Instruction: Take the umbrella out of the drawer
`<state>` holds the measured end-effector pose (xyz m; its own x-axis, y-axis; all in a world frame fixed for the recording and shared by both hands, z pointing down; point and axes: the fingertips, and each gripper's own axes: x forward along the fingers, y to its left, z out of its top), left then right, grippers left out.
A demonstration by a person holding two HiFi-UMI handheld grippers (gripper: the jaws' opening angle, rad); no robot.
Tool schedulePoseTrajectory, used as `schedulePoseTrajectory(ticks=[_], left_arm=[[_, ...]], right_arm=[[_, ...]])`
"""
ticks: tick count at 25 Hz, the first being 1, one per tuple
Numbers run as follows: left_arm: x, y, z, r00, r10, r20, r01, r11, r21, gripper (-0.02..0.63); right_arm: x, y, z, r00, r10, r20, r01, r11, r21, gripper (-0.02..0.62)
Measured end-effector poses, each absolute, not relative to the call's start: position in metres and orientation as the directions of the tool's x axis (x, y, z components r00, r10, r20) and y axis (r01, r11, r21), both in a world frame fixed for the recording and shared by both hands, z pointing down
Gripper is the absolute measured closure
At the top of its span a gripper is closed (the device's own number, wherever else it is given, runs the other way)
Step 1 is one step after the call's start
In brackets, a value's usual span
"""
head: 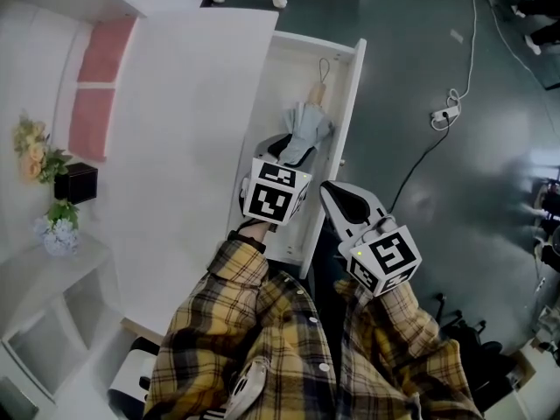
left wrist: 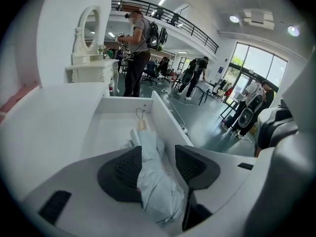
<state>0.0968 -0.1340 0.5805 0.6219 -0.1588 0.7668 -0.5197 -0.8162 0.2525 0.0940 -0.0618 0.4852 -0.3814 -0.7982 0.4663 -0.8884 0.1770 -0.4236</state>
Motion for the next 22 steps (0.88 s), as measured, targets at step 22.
schedulePoseTrajectory(ticks=[22], left_arm=[[0.098, -0.136, 0.675, 0.484, -0.054, 0.873, -0.579, -0.769, 0.273, 0.281]], right_arm=[[0.096, -0.044, 0.544, -0.391, -0.742, 0.545, -0.885, 0.14, -0.445, 0.578]])
